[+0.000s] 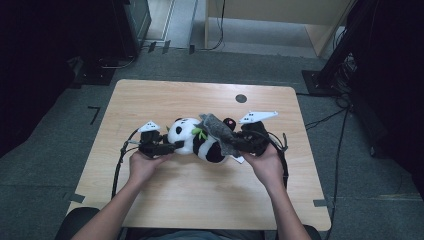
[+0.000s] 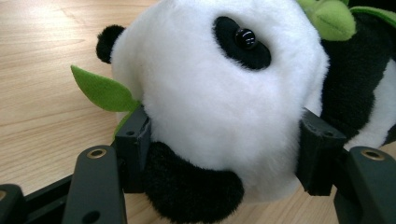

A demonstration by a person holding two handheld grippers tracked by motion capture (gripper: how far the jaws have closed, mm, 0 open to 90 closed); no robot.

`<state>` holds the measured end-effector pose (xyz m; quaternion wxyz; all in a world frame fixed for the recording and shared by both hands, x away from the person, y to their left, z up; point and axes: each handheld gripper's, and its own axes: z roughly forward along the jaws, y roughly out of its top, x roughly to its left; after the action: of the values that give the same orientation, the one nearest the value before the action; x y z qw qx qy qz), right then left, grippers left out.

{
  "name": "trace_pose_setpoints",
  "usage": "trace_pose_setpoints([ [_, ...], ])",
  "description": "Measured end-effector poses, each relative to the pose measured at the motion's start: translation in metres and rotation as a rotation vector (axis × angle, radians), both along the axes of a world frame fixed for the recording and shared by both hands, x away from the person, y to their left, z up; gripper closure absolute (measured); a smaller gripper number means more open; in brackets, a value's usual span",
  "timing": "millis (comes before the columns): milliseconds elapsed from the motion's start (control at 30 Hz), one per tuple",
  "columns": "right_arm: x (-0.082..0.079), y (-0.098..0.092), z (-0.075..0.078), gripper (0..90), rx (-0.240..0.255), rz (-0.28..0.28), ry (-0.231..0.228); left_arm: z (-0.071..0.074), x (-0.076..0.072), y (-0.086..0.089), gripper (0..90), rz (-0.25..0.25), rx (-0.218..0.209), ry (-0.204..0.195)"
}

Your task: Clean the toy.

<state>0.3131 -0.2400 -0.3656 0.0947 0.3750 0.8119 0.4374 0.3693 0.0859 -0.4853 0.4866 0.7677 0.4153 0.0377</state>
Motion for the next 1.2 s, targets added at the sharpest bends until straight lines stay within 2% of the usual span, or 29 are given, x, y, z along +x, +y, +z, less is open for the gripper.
trace_pose_setpoints([
  [67,-0.002,0.015,0.008,78.1,0.013,0.021,-0.031,0.002,-0.003,-0.003,34.7,0.002,0.015,-0.011],
  [133,0.0,0.03,0.007,78.1,0.011,0.037,-0.04,0.003,-0.005,-0.004,34.7,0.004,0.023,-0.021],
  [233,0.01,0.056,-0.008,78.1,-0.036,0.058,-0.02,0.003,-0.006,-0.004,34.7,0.0,0.029,-0.023],
  [333,0.018,0.072,-0.025,78.1,-0.08,0.06,0.006,0.002,-0.006,-0.003,34.6,-0.002,0.028,-0.005],
  [400,0.021,0.079,-0.034,78.2,-0.112,0.069,-0.005,0.001,-0.006,-0.002,34.5,0.0,0.024,0.007],
  [433,0.022,0.081,-0.036,78.2,-0.116,0.075,-0.01,0.001,-0.006,-0.002,34.5,0.002,0.024,0.006],
  [533,0.02,0.088,-0.039,78.5,-0.175,0.085,-0.05,0.001,-0.007,-0.002,34.5,0.007,0.028,0.009],
  [633,0.016,0.094,-0.044,78.8,-0.216,0.1,-0.062,0.0,-0.008,-0.003,34.7,0.01,0.033,0.004],
  [733,0.01,0.101,-0.045,78.8,-0.269,0.122,-0.061,-0.001,-0.008,-0.003,35.6,0.014,0.044,0.001],
  [833,0.006,0.106,-0.048,79.4,-0.289,0.127,-0.05,-0.001,-0.008,-0.003,37.2,0.022,0.05,0.007],
  [933,0.002,0.106,-0.049,79.8,-0.287,0.123,-0.008,-0.002,-0.006,-0.003,37.9,0.03,0.037,0.012],
  [1033,-0.006,0.11,-0.053,80.0,-0.313,0.122,0.003,-0.002,-0.005,-0.002,38.3,0.036,0.022,0.026],
  [1067,-0.008,0.111,-0.055,80.1,-0.323,0.12,-0.001,-0.002,-0.005,-0.002,38.4,0.038,0.02,0.034],
  [1167,-0.009,0.109,-0.067,80.3,-0.36,0.105,-0.066,-0.002,-0.004,-0.001,39.0,0.044,0.01,0.051],
  [1200,-0.008,0.105,-0.071,80.4,-0.356,0.109,-0.081,-0.002,-0.004,-0.002,39.0,0.042,0.014,0.047],
])
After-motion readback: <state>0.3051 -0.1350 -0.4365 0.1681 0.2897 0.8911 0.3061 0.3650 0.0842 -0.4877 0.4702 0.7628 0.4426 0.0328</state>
